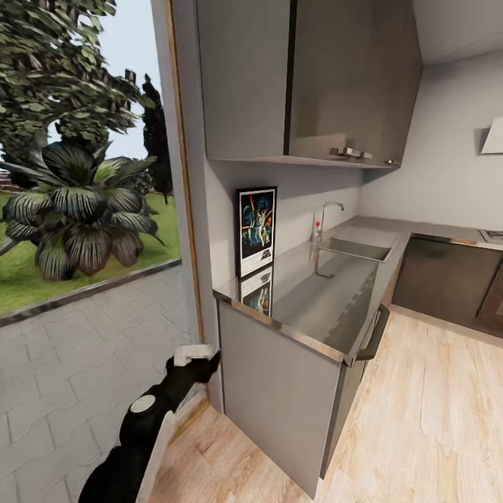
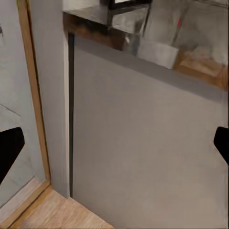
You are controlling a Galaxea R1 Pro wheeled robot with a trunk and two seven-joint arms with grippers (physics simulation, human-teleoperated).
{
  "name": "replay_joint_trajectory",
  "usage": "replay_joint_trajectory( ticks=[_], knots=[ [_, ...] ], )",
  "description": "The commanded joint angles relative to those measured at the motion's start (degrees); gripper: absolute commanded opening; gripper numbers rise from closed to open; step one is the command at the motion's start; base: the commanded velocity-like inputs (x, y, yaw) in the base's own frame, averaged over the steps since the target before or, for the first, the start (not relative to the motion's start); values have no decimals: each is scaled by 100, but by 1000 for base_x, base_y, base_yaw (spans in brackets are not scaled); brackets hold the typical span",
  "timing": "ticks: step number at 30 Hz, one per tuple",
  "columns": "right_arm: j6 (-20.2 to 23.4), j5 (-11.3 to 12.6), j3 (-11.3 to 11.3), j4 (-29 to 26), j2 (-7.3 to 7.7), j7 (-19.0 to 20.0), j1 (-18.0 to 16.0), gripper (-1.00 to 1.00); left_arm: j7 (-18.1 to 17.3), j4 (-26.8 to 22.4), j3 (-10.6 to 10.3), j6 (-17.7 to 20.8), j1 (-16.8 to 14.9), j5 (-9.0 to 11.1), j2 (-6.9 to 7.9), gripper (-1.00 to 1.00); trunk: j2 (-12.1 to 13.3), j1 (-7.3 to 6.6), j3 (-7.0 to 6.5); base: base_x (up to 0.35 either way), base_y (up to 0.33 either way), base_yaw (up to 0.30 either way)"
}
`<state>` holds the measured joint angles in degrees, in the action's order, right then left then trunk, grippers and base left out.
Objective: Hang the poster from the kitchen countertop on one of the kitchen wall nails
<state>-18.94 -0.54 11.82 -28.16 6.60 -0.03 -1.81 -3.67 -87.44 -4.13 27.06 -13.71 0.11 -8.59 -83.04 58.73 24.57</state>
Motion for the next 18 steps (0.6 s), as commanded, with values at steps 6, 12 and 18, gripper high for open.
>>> replay_joint_trajectory(
  ticks=[6,12,18],
  knots=[
    [-83,-4,115,-240,-23,-1,24,100,-442,-6,1,782,-1293,105,-105,100,-4,0,7,0,0,0],
    [-157,4,142,-368,-48,2,502,100,-517,287,0,1337,-2520,993,-123,100,-4,0,7,0,0,0],
    [-239,-9,144,-299,-62,3,609,100,-523,401,-516,1389,-2838,1213,-127,100,-4,0,1,0,0,-152]
  ],
)
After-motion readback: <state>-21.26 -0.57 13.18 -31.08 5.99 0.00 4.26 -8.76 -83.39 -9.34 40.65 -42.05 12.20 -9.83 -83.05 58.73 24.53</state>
